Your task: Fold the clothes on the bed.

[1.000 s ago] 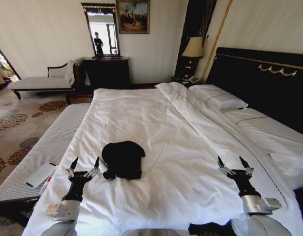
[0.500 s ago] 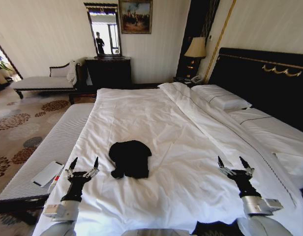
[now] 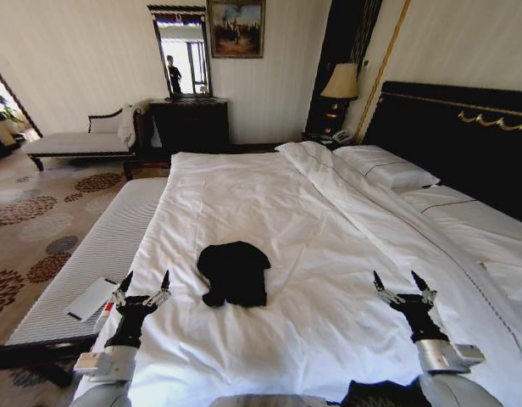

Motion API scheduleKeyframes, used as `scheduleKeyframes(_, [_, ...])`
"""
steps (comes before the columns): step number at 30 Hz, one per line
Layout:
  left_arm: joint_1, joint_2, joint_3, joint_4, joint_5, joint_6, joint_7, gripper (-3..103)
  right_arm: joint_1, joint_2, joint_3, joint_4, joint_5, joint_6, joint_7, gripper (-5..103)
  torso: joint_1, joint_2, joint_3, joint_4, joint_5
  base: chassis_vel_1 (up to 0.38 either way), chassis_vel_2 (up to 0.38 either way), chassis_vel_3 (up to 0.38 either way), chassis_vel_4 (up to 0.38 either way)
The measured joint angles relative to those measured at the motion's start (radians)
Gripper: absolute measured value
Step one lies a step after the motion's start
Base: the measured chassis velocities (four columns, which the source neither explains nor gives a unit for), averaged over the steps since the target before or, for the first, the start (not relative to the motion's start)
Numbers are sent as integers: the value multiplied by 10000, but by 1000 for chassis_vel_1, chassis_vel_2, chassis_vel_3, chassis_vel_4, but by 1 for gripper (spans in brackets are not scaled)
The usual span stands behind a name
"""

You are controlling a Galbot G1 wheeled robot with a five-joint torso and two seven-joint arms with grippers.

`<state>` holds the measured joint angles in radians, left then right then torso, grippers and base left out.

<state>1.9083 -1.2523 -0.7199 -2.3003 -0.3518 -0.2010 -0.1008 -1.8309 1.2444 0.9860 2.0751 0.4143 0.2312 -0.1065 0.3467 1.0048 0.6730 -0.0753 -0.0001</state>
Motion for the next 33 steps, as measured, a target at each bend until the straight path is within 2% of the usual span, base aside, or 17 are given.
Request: scheduleKeyframes(33, [29,-10,9,-6,45,23,-2,100,-167,134,-308,319,-120,-47,57,100,0,0,-1,0,1,48,47,-50,-49])
